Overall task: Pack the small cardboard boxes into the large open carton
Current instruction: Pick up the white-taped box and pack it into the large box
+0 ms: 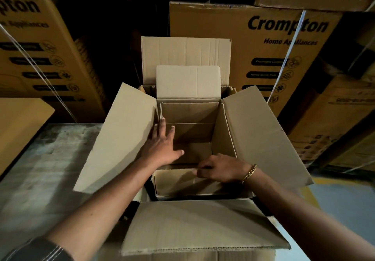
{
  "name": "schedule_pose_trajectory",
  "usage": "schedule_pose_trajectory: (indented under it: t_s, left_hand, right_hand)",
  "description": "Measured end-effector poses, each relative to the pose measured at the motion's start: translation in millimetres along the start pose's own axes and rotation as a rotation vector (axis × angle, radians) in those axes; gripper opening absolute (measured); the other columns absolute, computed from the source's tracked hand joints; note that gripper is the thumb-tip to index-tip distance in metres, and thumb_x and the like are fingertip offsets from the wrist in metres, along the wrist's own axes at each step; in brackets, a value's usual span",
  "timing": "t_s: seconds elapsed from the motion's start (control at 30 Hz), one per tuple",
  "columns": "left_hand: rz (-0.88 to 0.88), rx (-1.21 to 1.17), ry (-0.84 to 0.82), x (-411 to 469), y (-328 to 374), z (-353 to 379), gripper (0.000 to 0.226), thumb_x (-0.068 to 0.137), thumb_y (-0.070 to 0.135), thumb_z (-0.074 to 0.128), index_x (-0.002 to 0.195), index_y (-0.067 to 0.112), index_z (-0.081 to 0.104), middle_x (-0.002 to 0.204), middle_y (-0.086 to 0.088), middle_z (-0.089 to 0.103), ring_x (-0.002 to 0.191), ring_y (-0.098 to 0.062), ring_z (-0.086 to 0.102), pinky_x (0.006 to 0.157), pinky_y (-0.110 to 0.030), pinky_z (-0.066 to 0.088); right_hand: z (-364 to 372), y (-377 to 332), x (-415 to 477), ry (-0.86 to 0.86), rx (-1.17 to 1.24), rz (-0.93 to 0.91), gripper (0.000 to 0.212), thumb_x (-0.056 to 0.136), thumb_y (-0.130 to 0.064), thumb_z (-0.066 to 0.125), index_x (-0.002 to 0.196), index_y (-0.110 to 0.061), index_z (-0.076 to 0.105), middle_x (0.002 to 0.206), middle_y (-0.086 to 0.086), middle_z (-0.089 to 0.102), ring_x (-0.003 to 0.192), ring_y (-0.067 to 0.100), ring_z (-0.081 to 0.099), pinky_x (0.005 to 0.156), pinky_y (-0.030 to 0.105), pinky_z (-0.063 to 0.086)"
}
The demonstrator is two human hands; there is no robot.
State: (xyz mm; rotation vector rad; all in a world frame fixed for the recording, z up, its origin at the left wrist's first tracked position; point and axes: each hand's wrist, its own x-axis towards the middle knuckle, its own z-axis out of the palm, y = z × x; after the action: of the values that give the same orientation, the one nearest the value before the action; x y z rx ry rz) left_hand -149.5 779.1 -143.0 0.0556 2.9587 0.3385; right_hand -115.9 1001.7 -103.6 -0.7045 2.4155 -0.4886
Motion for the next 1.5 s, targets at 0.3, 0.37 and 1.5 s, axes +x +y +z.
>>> schedule_pose_trajectory:
  t_s: [0.3, 0.37, 1.5]
  left_hand:
    - [-0.059, -0.027, -0.007, -60, 8, 8, 0.094, 0.091, 0.063, 0.056, 0.161, 0.027, 0.004, 0.159, -0.003, -0.038, 0.153, -0.033, -0.008, 0.116, -0.053, 0.028]
    - [-0.058, -0.044, -0.047, -67, 9, 8, 0.097, 0.09, 0.063, 0.058, 0.161, 0.028, 0.001, 0.156, -0.002, -0.043, 0.153, -0.032, -0.009, 0.117, -0.053, 0.028]
    - [0.058, -0.093, 0.099, -63, -11, -13, 0.086, 0.084, 0.081, 0.01, 0.159, 0.038, 0.005, 0.161, 0.007, -0.033, 0.153, -0.028, -0.01, 0.119, -0.054, 0.015]
  right_hand:
    - [15, -5, -14, 0.023, 0.026, 0.0, 0.051, 0.102, -0.059, 0.037, 0.059, -0.042, 0.059, 0.062, -0.012, 0.046, 0.059, 0.003, 0.043, 0.056, 0.024, 0.031]
    - [20, -3, -16, 0.015, 0.004, -0.006, 0.048, 0.101, -0.061, 0.036, 0.063, -0.036, 0.051, 0.062, -0.012, 0.046, 0.062, 0.005, 0.045, 0.059, 0.025, 0.034]
    - [1, 11, -26, 0.265, 0.012, 0.001, 0.06, 0.098, -0.062, 0.041, 0.149, -0.03, 0.04, 0.153, -0.002, 0.041, 0.132, 0.019, 0.046, 0.104, 0.039, 0.041]
